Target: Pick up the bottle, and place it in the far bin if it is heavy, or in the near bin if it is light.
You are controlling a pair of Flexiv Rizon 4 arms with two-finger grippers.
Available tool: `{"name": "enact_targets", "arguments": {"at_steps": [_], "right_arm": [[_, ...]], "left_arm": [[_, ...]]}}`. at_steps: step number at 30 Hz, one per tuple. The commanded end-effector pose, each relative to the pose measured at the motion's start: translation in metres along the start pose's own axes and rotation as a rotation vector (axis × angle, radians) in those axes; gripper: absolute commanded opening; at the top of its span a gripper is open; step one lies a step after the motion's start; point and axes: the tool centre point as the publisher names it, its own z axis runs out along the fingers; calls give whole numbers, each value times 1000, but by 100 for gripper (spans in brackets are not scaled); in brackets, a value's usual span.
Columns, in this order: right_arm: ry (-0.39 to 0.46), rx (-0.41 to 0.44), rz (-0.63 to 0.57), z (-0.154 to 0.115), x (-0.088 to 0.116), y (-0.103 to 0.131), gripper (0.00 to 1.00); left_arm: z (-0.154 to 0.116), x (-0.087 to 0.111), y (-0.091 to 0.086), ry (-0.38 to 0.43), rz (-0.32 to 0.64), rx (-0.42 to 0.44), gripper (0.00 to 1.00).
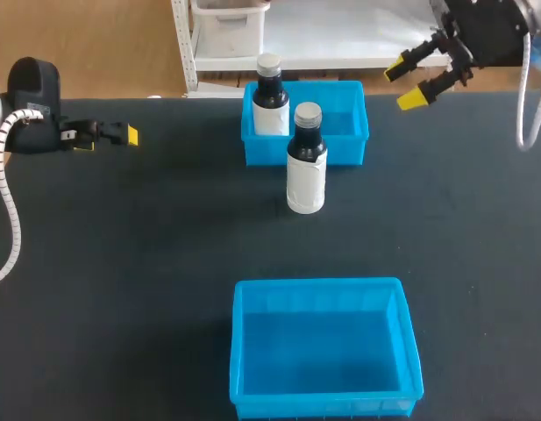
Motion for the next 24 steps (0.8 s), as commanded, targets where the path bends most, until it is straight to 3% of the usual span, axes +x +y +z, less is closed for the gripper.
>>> {"name": "enact_targets", "arguments": {"at_steps": [1, 8, 18, 24], "right_arm": [[-19, 379, 9, 11, 1, 24, 100], [-32, 429, 2, 33, -4, 31, 100], [-7, 395, -35, 61, -13, 33, 100], [-16, 369, -8, 63, -11, 32, 100]], "left_arm": [[0, 0, 0, 0, 0, 0, 100], [0, 0, 0, 0, 0, 0, 100], [0, 0, 0, 0, 0, 0, 100], [0, 0, 0, 0, 0, 0, 100]]}}
